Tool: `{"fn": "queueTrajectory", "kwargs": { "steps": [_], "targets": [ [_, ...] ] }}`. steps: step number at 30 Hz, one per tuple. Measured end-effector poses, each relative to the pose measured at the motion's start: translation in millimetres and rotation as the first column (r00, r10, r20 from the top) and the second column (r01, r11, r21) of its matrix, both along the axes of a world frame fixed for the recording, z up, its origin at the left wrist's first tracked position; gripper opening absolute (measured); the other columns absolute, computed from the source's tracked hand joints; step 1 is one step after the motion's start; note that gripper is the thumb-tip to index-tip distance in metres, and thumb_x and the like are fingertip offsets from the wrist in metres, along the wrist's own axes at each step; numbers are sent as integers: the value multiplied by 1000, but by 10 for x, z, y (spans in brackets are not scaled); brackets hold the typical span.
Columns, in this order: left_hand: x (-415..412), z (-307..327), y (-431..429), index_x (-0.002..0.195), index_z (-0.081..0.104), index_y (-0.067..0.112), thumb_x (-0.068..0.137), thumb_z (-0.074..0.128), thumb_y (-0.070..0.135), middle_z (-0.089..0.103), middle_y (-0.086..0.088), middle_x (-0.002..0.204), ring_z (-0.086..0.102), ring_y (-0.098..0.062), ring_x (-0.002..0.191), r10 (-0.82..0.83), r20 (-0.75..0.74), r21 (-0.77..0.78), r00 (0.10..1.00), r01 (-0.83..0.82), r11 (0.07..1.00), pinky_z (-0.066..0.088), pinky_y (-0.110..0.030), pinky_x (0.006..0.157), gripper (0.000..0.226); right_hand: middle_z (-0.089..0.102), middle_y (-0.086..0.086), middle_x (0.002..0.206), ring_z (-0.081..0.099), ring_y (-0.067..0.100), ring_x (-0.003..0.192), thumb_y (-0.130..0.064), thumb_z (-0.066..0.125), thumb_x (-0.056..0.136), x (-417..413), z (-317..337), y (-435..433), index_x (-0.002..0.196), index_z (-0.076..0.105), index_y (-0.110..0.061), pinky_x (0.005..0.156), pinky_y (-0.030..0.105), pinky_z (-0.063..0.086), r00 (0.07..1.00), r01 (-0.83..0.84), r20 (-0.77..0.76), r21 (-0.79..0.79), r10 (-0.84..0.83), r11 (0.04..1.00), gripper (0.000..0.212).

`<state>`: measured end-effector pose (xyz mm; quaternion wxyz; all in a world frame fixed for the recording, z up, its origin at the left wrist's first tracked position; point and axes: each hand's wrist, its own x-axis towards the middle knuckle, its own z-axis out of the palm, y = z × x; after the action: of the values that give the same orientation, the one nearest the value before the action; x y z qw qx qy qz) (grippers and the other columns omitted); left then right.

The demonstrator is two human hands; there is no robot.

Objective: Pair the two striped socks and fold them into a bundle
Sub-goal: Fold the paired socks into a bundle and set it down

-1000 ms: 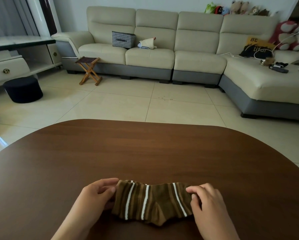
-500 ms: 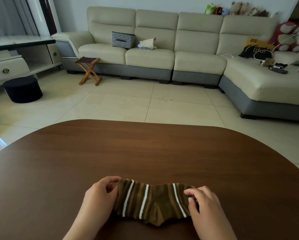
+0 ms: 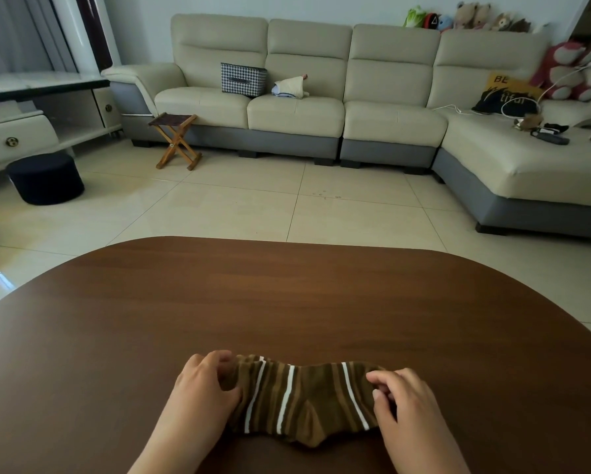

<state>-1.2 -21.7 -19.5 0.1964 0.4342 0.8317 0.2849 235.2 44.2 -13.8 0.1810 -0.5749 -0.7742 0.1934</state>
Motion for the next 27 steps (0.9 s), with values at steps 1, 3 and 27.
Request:
{"fn": "queueTrajectory", "kwargs": {
  "steps": [1, 3, 27],
  "targets": [
    [10, -4, 2, 116, 59, 27, 76, 66, 31, 48, 11, 91, 49, -7, 90, -6, -26, -21, 1000, 6, 1000, 34, -17, 78, 41, 46, -14, 108, 44, 3, 105, -26, 43, 93, 0, 2, -2, 118, 53, -35, 94, 18, 38, 1000, 4, -5, -4, -4, 1000, 28],
    [33, 3, 3, 113, 62, 29, 77, 65, 33, 48, 14, 86, 50, -9, 92, -26, -57, -49, 998, 23, 999, 34, -17, 77, 37, 43, -14, 103, 44, 3, 105, -31, 45, 92, -1, 10, 0, 120, 52, -34, 95, 19, 38, 1000, 13, -15, -20, -14, 1000, 28],
    [451, 34, 62, 94, 70, 27, 88, 56, 17, 79, 3, 88, 72, -12, 88, -69, 677, -7, 733, 100, 995, 54, -36, 91, 18, 44, -9, 129, 37, 12, 125, -27, 51, 90, -259, 24, -54, 133, 39, -33, 106, 24, 30, 999, -31, -31, -166, 26, 986, 46]
  ]
}}
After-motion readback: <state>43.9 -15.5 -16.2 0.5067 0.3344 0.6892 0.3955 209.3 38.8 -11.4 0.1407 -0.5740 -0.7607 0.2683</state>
